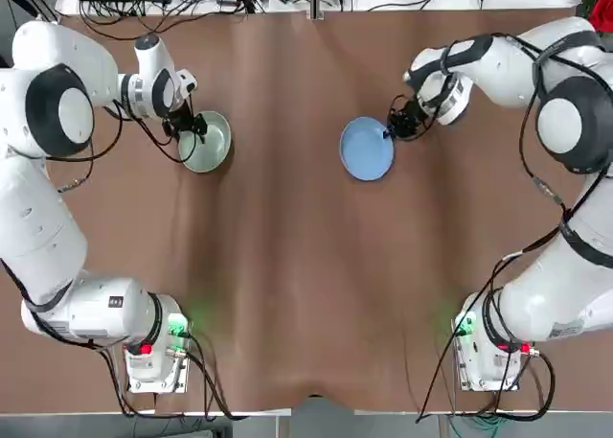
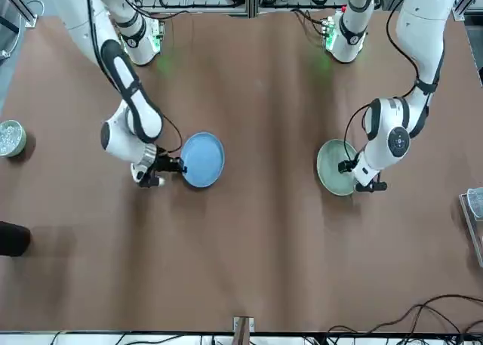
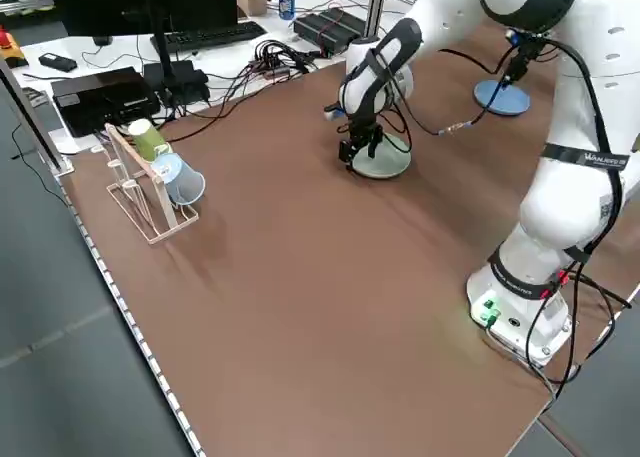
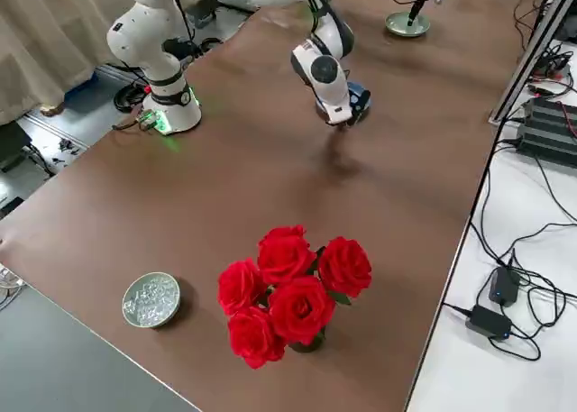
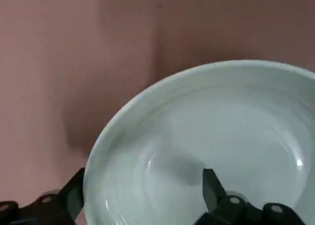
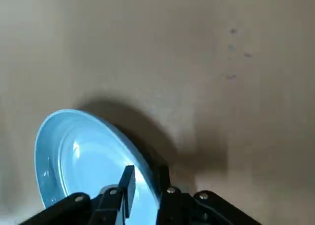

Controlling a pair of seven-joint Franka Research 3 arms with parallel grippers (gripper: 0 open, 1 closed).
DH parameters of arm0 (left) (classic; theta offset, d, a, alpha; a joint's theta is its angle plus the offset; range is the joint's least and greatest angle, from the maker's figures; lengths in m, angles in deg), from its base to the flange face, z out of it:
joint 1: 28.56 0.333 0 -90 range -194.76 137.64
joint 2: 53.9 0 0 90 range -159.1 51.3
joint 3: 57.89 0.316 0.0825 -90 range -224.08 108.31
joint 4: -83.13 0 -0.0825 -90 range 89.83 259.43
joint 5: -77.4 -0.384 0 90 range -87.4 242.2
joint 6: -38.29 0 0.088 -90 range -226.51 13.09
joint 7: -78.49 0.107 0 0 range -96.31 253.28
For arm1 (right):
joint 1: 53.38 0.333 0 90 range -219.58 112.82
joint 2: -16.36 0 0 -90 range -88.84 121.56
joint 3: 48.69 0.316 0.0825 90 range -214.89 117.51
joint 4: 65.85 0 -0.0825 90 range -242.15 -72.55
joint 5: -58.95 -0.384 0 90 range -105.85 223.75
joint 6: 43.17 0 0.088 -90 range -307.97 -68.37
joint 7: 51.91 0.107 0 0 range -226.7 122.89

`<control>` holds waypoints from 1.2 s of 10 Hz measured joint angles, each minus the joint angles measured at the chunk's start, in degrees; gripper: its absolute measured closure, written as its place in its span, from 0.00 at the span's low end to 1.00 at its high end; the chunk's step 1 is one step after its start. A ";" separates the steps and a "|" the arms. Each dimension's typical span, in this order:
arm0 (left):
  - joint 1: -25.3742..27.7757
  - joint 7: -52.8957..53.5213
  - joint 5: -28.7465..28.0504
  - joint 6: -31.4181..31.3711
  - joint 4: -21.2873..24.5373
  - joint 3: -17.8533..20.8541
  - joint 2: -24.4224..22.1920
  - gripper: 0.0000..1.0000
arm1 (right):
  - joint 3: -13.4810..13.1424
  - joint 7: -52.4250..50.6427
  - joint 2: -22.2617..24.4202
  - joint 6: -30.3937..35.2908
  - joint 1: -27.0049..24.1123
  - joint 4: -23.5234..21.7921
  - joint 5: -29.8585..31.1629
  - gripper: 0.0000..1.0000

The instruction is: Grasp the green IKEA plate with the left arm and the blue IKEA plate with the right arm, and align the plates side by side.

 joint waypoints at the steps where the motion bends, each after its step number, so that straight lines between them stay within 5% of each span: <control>1: 0.02 -2.15 0.01 1.53 -0.02 -0.04 -0.15 0.00 | 0.02 0.61 -0.07 -1.69 2.22 0.23 -2.88 0.73; 6: 0.06 -5.85 0.02 6.05 -0.04 -0.49 -1.57 0.00 | 0.06 12.08 -5.27 -12.29 15.07 5.92 -7.61 0.74; 12: -0.43 -8.85 1.64 6.06 -3.20 -3.04 0.61 0.00 | -0.06 17.56 -7.32 -13.11 16.40 10.15 -7.72 0.75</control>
